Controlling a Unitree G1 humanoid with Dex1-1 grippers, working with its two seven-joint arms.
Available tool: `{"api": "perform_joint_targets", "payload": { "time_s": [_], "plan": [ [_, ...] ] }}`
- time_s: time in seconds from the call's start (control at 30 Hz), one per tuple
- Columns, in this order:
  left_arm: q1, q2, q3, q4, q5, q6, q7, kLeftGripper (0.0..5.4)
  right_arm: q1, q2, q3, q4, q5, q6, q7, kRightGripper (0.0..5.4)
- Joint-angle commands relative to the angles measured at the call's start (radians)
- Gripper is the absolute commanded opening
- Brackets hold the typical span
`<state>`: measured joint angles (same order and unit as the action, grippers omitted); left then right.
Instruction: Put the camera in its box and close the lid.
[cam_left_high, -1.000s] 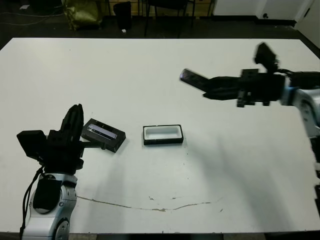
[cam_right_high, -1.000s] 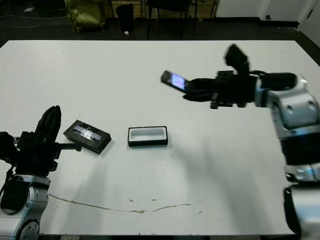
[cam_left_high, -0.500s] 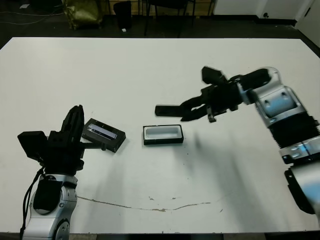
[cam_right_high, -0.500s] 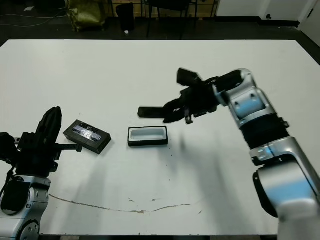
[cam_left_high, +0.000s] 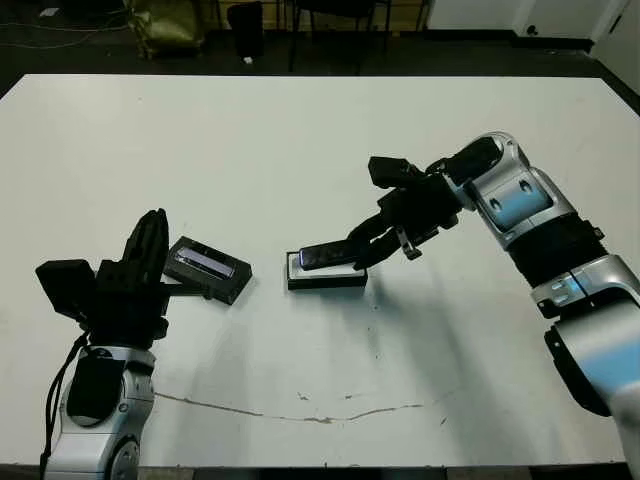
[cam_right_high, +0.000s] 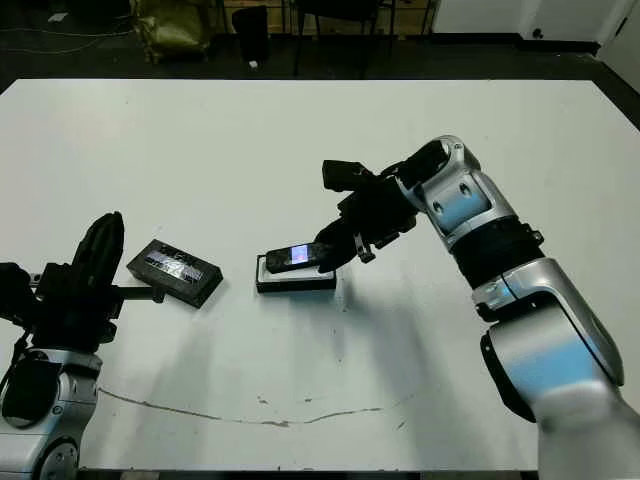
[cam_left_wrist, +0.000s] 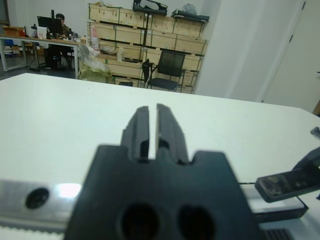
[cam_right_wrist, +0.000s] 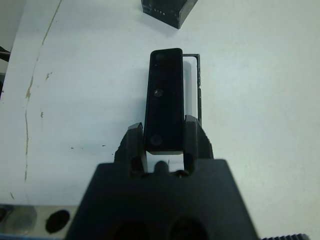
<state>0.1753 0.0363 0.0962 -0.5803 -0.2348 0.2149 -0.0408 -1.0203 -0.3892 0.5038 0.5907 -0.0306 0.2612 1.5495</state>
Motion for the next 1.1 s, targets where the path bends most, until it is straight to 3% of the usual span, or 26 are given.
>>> {"api": "perform_joint_targets", "payload": {
  "time_s": [0.03,0.17,0.33,0.5,0.8,1.1],
  "plan": [
    [0.003,0.009,0.003,0.010,-0.002,0.022,-0.001,0.00,-0.015,0.014,0.000,0.021,-0.012,-0.016,0.004,0.31],
    [0.002,0.010,0.003,0.012,-0.004,0.021,-0.005,0.00,-0.037,0.030,0.003,0.058,-0.036,0.012,-0.007,0.31],
    [0.002,0.009,0.000,0.012,0.006,0.020,-0.001,0.00,-0.039,0.042,-0.008,0.070,-0.049,-0.039,-0.024,0.31],
    [0.004,0.008,0.000,0.010,0.002,0.023,-0.002,0.00,-0.050,0.057,-0.009,0.089,-0.053,0.012,-0.019,0.31],
    [0.005,0.006,0.000,0.008,0.001,0.029,0.002,0.00,-0.036,0.055,-0.011,0.080,-0.071,-0.062,-0.038,0.31],
    [0.007,0.004,-0.003,0.013,0.005,0.019,0.001,0.00,-0.035,0.066,0.005,0.104,-0.086,-0.069,-0.022,0.31]
  ]
}}
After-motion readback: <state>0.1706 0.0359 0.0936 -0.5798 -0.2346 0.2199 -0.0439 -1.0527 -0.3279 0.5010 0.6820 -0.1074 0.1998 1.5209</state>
